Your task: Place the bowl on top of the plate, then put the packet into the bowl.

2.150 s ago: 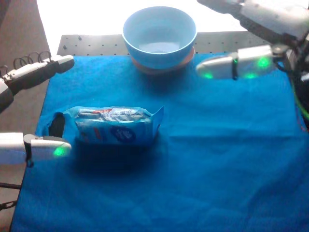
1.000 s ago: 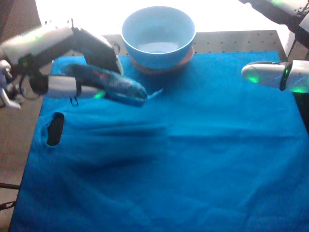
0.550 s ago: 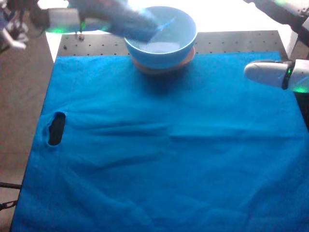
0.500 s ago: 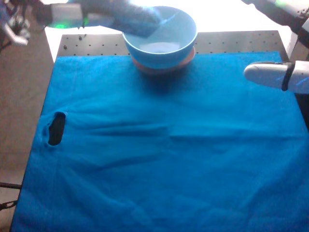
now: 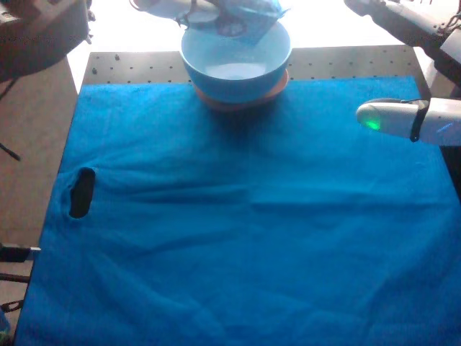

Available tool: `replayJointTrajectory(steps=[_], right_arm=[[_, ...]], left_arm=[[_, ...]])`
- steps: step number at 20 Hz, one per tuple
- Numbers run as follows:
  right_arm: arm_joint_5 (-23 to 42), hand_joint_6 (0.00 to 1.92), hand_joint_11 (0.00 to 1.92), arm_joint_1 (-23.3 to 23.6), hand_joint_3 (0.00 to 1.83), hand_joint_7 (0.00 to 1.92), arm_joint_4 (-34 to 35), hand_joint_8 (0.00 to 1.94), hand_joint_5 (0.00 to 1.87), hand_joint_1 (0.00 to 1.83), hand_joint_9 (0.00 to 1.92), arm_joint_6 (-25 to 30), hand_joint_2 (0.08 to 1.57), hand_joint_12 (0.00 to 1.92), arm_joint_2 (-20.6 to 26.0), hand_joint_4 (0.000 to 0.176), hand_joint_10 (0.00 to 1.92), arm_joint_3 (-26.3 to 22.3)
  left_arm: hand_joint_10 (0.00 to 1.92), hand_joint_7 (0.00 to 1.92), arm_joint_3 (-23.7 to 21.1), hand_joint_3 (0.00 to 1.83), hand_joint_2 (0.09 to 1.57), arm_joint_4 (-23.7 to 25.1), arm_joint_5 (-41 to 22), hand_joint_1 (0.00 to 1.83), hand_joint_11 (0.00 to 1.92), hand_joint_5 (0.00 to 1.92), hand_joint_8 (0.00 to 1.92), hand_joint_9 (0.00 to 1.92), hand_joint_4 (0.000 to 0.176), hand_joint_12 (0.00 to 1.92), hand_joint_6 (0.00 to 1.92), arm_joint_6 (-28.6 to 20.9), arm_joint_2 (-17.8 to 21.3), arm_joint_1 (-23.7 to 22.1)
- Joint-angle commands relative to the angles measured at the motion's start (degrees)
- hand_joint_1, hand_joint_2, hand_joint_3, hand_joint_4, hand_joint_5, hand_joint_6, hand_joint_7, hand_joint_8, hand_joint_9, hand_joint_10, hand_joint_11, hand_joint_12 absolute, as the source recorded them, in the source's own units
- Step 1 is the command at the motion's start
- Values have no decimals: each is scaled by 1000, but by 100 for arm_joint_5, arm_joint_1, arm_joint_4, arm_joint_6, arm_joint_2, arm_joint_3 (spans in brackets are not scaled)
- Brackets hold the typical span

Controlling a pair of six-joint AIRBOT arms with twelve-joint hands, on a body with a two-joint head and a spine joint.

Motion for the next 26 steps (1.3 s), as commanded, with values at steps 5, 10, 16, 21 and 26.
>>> replayJointTrajectory(steps=[5,10,16,21,26], right_arm=[[722,0,0,38,4,0,153,0,0,524,0,38,1074,0,-31,176,0,12],[722,0,0,-10,7,0,161,0,0,528,0,38,1091,0,-24,174,0,-4],[1084,0,0,-318,0,0,521,0,0,480,0,38,1091,0,153,173,0,-153],[2045,0,0,-1102,0,0,1235,0,0,528,0,37,1023,0,573,176,0,-644],[3126,0,0,-2083,0,0,1945,0,0,527,0,0,1039,0,973,176,0,-1265]], left_arm=[[46,698,130,0,945,-155,-523,950,407,665,7,724,78,914,1,-20,-133,-32],[0,332,-86,2,908,-164,-849,831,70,385,0,351,133,734,1,-20,36,36],[3,115,-976,1,943,-565,-1992,776,0,251,1,78,174,155,2,-19,1097,822],[1,83,-1956,0,892,-1744,-3840,641,4,161,2,27,148,37,0,-21,1965,2493],[0,0,-2939,0,863,-2504,-5610,729,0,53,0,0,168,0,0,-26,2474,4212]])
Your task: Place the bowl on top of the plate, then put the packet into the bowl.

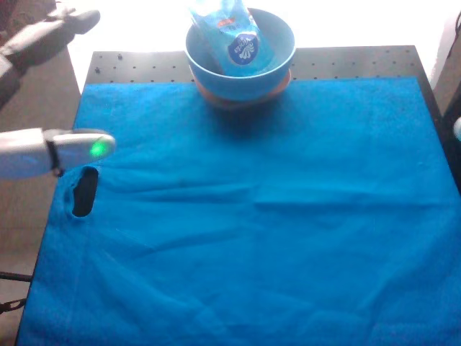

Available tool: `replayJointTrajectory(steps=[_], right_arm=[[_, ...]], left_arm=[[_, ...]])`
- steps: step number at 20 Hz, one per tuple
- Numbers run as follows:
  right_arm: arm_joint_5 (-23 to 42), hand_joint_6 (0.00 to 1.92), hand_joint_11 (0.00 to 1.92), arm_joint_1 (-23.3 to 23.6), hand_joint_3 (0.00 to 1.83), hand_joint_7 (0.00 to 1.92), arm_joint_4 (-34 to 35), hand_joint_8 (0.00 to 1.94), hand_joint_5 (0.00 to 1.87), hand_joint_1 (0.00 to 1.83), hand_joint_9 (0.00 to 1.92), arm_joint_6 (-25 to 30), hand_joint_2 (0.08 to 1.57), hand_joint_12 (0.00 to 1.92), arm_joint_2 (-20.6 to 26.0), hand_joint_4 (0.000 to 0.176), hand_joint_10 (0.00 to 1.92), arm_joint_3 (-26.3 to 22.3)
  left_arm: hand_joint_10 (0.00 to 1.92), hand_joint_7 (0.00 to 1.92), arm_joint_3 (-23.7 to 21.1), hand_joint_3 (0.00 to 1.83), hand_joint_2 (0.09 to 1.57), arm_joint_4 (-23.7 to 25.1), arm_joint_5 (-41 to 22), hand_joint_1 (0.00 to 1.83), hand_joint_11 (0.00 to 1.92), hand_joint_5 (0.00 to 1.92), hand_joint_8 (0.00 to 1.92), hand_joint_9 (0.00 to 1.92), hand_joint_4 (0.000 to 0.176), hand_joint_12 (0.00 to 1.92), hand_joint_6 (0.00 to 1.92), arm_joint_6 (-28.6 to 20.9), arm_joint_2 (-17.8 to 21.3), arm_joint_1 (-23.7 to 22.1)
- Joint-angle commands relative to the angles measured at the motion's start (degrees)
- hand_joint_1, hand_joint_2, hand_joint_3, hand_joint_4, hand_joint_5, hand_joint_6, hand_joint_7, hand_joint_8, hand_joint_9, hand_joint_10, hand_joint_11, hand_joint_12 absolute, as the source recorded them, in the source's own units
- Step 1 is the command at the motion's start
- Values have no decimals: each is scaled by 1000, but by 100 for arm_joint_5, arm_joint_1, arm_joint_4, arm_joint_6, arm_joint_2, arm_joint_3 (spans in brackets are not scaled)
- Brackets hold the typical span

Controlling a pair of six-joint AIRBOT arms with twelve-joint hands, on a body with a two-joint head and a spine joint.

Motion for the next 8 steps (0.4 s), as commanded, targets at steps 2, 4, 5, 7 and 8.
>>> replayJointTrajectory(steps=[2,4,5,7,8], right_arm=[[1216,0,0,-188,0,0,385,0,0,523,0,24,1039,0,91,176,0,-92],[1443,0,0,-418,0,0,623,0,0,532,0,24,1037,0,95,176,0,-206],[1457,0,0,-422,0,0,644,0,0,505,0,24,1037,0,88,176,0,-226],[1464,0,0,-422,0,0,667,0,0,488,0,24,1040,0,78,176,0,-229],[1464,0,0,-421,0,0,673,0,0,491,0,24,1038,0,77,176,0,-228]], left_arm=[[0,0,-132,0,792,-24,-1194,562,0,1,0,0,176,0,0,-41,55,171],[0,0,-366,2,821,-218,-1620,527,0,0,0,0,173,0,0,-41,111,617],[0,0,-455,8,836,-301,-1809,477,0,0,0,0,175,0,0,-41,139,779],[0,0,-598,10,843,-480,-2179,486,0,0,0,0,176,0,0,-42,180,1110],[0,0,-647,17,868,-528,-2267,468,0,0,0,0,176,0,0,-41,204,1175]])
